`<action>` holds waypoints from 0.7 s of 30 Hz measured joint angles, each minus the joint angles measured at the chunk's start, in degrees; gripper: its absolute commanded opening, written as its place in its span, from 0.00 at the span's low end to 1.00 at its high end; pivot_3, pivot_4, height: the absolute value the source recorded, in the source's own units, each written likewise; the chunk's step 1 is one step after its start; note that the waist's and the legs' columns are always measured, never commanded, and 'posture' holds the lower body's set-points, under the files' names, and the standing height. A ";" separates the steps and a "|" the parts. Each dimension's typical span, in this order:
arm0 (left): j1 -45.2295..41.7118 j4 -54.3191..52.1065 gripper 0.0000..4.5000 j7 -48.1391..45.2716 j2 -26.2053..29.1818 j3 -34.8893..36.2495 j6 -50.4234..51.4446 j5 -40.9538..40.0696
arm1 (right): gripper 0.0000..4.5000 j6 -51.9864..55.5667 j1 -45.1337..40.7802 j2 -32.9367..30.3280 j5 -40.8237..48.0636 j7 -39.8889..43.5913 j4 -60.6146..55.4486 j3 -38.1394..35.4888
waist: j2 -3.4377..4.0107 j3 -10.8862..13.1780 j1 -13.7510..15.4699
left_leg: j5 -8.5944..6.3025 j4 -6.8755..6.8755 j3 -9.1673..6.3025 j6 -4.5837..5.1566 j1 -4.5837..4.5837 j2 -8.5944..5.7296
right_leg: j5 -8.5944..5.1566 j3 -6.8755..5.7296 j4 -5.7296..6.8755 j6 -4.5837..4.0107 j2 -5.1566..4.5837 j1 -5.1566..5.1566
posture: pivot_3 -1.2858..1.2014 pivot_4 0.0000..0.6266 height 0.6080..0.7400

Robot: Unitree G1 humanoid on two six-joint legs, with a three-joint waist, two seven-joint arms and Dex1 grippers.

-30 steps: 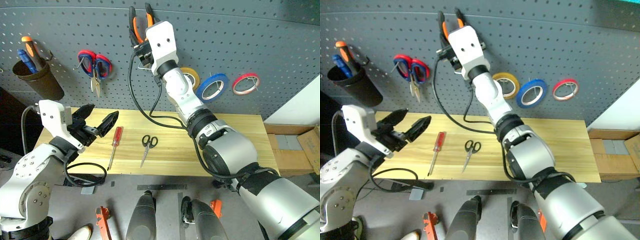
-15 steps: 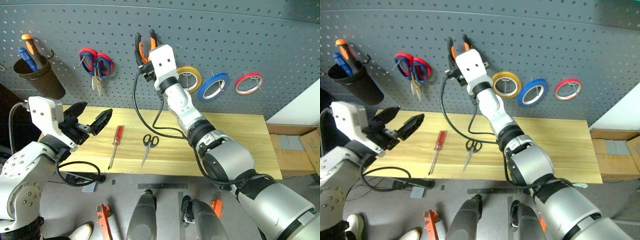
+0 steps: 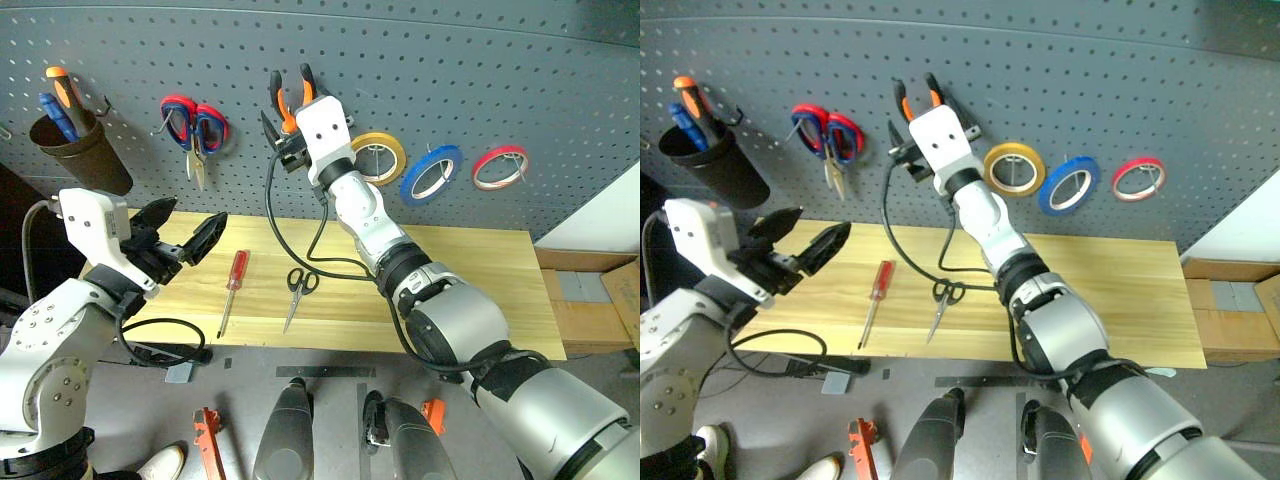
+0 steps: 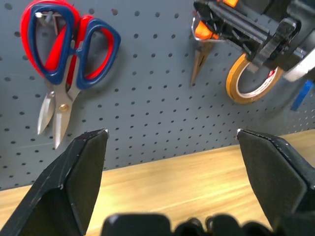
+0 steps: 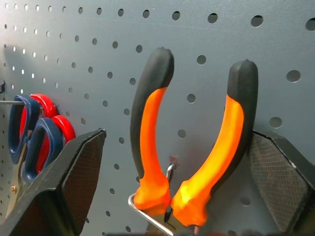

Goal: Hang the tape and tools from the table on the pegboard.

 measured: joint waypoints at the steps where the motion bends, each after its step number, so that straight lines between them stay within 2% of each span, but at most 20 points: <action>1: -0.14 0.38 1.00 0.01 -0.28 -0.41 -0.13 0.20 | 0.99 0.00 0.83 -0.21 0.04 0.55 -0.95 0.03 | 0.00 0.00 -0.01 | 0.00 0.00 0.00 0.00 0.00 0.00 | 0.00 0.00 0.00 0.00 0.00 0.00 | 0.67 0.51 1.00; 6: -0.79 1.35 1.00 0.21 -2.67 -2.76 -1.45 1.82 | 0.99 3.92 11.13 -1.28 2.40 5.92 -16.46 0.36 | -0.01 -0.01 -0.04 | -0.02 0.00 0.00 -0.04 -0.02 0.02 | -0.02 0.02 0.00 0.03 0.00 0.01 | 0.66 0.50 1.00; 9: -1.47 1.39 1.00 0.86 -4.83 -4.80 -2.38 2.97 | 0.99 12.42 21.84 -2.49 3.95 11.45 -33.26 2.80 | 0.00 0.00 0.01 | -0.03 0.01 0.02 -0.07 -0.03 0.01 | -0.03 0.04 0.02 0.06 -0.02 0.01 | 0.65 0.50 1.00; 13: -1.82 2.13 1.00 1.77 -6.96 -8.55 -3.61 6.07 | 0.99 23.27 28.57 -4.83 5.44 16.19 -48.49 4.71 | 0.02 0.01 -0.26 | -0.03 0.06 0.03 -0.08 0.00 0.03 | -0.02 0.05 0.08 0.07 -0.01 0.00 | 0.63 0.50 1.00; 17: -1.83 5.56 1.00 6.59 -12.18 -15.82 -5.37 13.89 | 0.99 35.04 34.43 -9.35 9.58 22.36 -64.84 6.04 | 0.09 0.00 -0.71 | -0.03 0.06 0.08 -0.08 0.05 0.02 | -0.03 0.07 0.07 0.08 0.00 0.02 | 0.60 0.50 1.00; 21: -0.46 12.02 1.00 11.82 -18.42 -23.93 -7.62 22.74 | 0.99 45.71 42.00 -16.75 15.78 31.58 -77.28 8.94 | 0.08 0.00 -1.76 | -0.04 0.08 0.24 -0.08 0.03 -0.05 | -0.01 0.24 0.02 0.18 -0.02 0.02 | 0.57 0.51 1.00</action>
